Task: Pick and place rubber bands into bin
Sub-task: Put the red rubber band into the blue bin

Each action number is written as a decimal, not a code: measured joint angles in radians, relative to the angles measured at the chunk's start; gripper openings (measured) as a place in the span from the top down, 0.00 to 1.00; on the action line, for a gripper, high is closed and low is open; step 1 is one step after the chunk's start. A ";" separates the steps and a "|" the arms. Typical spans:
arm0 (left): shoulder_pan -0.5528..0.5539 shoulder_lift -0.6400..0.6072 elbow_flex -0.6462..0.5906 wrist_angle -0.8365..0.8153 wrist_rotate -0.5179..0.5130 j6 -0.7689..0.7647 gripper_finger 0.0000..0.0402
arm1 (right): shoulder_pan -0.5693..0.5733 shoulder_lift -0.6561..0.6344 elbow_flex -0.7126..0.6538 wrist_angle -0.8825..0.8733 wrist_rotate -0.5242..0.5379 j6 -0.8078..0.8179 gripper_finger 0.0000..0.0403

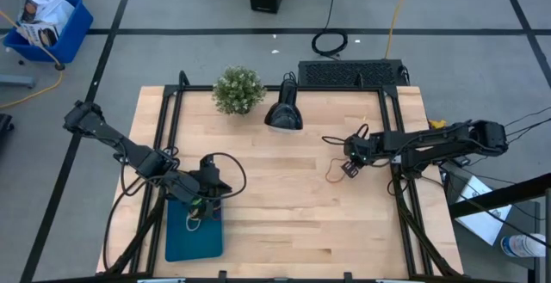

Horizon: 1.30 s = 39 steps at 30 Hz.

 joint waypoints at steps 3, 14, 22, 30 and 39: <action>0.000 0.000 0.000 0.000 0.000 0.002 0.91 | 0.000 0.000 0.000 0.002 0.004 -0.015 0.99; 0.000 0.000 0.000 0.001 0.000 -0.004 0.91 | 0.000 -0.037 -0.002 0.010 0.021 -0.037 1.00; 0.000 0.000 0.001 0.024 0.000 0.000 0.91 | 0.000 -0.132 -0.004 0.096 -0.004 -0.067 1.00; 0.000 0.000 0.001 0.025 -0.001 -0.026 0.91 | 0.040 -0.187 -0.002 0.447 -0.158 -0.143 1.00; 0.000 0.004 0.001 0.060 -0.077 0.013 0.91 | 0.192 -0.186 -0.001 0.907 -0.186 -0.208 1.00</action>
